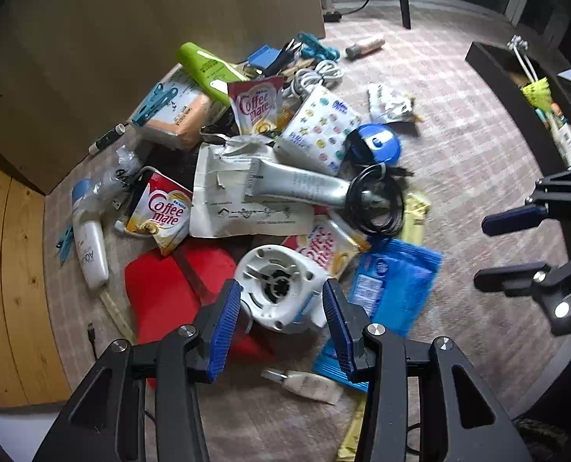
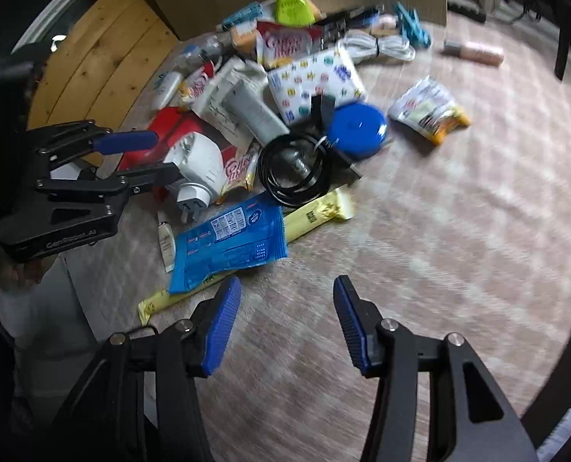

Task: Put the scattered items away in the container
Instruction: 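Grasp the white round device with the left gripper while the right grasps the blue packet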

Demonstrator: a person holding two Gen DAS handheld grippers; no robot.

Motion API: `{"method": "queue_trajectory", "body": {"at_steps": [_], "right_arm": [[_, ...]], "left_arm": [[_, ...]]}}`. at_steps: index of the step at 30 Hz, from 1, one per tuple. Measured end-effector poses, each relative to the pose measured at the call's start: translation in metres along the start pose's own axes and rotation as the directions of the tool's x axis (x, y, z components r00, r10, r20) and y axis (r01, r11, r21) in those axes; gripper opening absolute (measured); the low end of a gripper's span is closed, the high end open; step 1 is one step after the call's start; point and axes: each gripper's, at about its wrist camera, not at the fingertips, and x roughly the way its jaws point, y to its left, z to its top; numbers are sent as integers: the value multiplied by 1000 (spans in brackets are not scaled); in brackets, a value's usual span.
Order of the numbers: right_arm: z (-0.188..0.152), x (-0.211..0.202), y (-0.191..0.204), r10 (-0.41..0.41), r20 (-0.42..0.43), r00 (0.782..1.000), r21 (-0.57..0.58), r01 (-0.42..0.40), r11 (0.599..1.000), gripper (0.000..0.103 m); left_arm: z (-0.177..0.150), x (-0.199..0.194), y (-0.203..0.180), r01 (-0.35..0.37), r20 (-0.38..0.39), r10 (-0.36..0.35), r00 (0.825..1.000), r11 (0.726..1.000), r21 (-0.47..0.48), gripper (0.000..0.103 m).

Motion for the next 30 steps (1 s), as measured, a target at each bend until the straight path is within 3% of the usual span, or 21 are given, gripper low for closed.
{"method": "queue_trajectory", "body": {"at_steps": [4, 8, 14, 16, 25, 30], "right_arm": [[3, 18, -1, -4, -16, 1000, 33, 4, 999, 49], [7, 24, -2, 24, -18, 1000, 68, -23, 997, 41], [16, 27, 4, 53, -22, 998, 78, -51, 996, 33], [19, 29, 6, 59, -27, 998, 77, -57, 995, 33], [26, 47, 19, 64, -58, 996, 74, -60, 995, 26], [27, 50, 26, 55, -37, 998, 62, -53, 997, 5]], "left_arm": [[1, 8, 1, 16, -17, -16, 1000, 1000, 9, 44], [0, 15, -3, 55, -32, -55, 998, 998, 10, 45], [0, 24, -14, 49, -63, -48, 997, 998, 25, 43], [0, 25, -16, 28, -60, -26, 998, 999, 30, 42], [-7, 18, -10, 51, -37, -51, 998, 999, -4, 40], [-17, 14, -8, 51, -21, -52, 998, 998, -22, 35]]}}
